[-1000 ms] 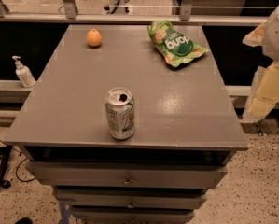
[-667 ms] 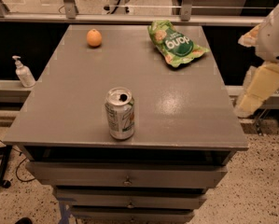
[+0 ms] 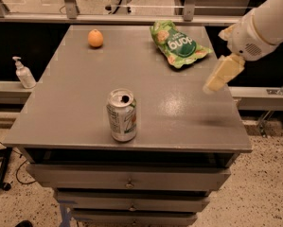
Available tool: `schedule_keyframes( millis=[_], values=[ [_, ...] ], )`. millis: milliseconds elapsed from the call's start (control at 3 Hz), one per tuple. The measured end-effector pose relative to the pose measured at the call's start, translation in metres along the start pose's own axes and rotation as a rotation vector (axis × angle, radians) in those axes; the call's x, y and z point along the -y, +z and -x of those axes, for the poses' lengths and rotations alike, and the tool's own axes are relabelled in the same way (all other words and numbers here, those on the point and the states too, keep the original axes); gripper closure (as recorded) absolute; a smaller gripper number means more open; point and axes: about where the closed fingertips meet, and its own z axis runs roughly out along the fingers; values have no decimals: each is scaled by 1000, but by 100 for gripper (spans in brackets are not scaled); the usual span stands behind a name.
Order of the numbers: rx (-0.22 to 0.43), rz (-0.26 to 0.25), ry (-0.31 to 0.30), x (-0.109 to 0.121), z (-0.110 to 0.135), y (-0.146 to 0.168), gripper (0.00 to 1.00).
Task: Move green rice chip bag near 7up can
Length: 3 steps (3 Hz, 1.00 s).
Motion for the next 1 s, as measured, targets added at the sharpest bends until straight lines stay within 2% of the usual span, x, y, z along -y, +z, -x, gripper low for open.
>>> schedule_keyframes(
  millis=[667,1000],
  values=[
    [238,-56,136,81,42,59,0],
    [333,-56,203,107,64,85,0]
  ],
)
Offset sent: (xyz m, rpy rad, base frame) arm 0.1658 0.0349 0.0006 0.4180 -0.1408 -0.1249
